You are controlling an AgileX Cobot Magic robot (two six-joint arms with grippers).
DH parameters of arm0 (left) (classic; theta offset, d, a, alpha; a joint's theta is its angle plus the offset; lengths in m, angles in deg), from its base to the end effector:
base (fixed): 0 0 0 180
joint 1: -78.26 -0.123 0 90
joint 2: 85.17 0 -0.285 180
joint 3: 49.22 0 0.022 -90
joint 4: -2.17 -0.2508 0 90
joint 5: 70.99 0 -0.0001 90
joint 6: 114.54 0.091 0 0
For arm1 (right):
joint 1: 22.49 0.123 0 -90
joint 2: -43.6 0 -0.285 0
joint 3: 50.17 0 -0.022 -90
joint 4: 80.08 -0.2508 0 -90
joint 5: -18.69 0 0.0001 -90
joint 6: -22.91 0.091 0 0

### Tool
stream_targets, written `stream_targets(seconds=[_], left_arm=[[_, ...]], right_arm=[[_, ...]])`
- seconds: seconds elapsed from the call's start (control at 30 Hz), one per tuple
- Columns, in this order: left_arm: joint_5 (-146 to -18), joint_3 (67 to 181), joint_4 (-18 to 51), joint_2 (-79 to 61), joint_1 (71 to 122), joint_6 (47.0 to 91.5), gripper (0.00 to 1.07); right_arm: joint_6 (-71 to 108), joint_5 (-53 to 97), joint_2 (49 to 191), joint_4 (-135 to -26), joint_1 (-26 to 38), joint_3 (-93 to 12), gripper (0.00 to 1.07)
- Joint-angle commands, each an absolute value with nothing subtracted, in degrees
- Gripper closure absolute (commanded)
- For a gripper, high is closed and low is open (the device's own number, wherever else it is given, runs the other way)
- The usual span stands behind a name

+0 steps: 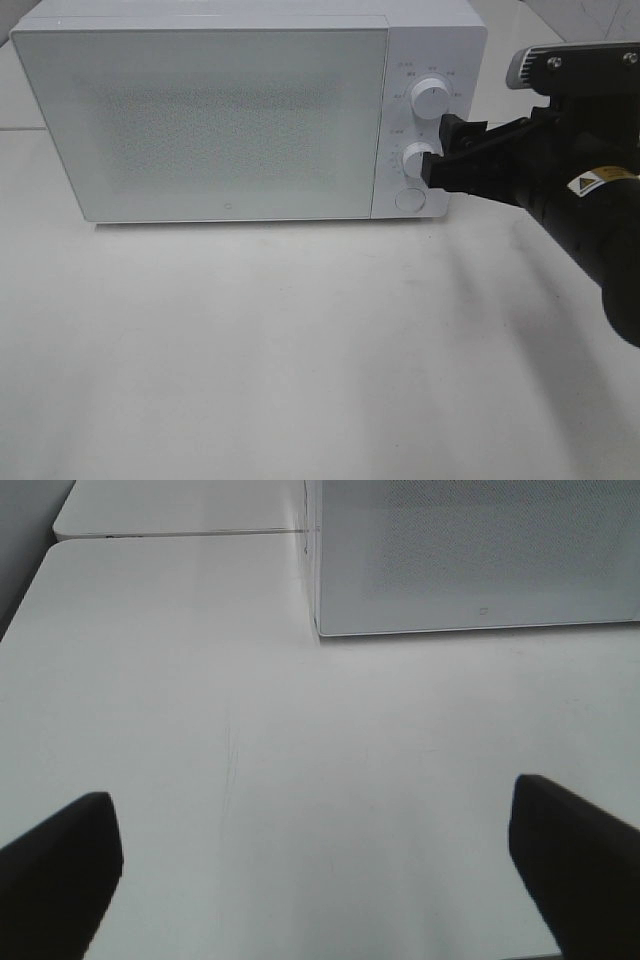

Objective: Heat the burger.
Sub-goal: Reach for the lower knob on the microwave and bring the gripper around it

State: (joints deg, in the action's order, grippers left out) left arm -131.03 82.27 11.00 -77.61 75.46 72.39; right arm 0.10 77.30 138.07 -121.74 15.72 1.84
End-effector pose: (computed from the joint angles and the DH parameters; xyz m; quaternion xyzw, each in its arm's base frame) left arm -0.0050 -0.0124 0.2794 0.0332 0.8454 -0.0319 0.5322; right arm 0.2312 0.1163 0.2026 -0.0302 0.7349 0.0136 0.6773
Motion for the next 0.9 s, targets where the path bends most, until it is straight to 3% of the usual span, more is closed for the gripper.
stream_targets(seconds=[0.03, 0.3, 0.9], left_arm=[[-130.52, 82.1, 11.34, -78.93, 75.23, 72.39, 0.01], [-130.52, 82.1, 11.34, -78.93, 75.23, 72.39, 0.01], [-130.52, 82.1, 11.34, -78.93, 75.23, 72.39, 0.01]], right_arm=[[-0.58, 82.46, 140.94, -125.0, 18.93, 1.84, 0.31], [0.1, 89.45, 146.1, -126.49, 21.68, 1.84, 0.31], [6.98, 95.0, 154.4, -126.61, 21.51, -1.2, 0.31]])
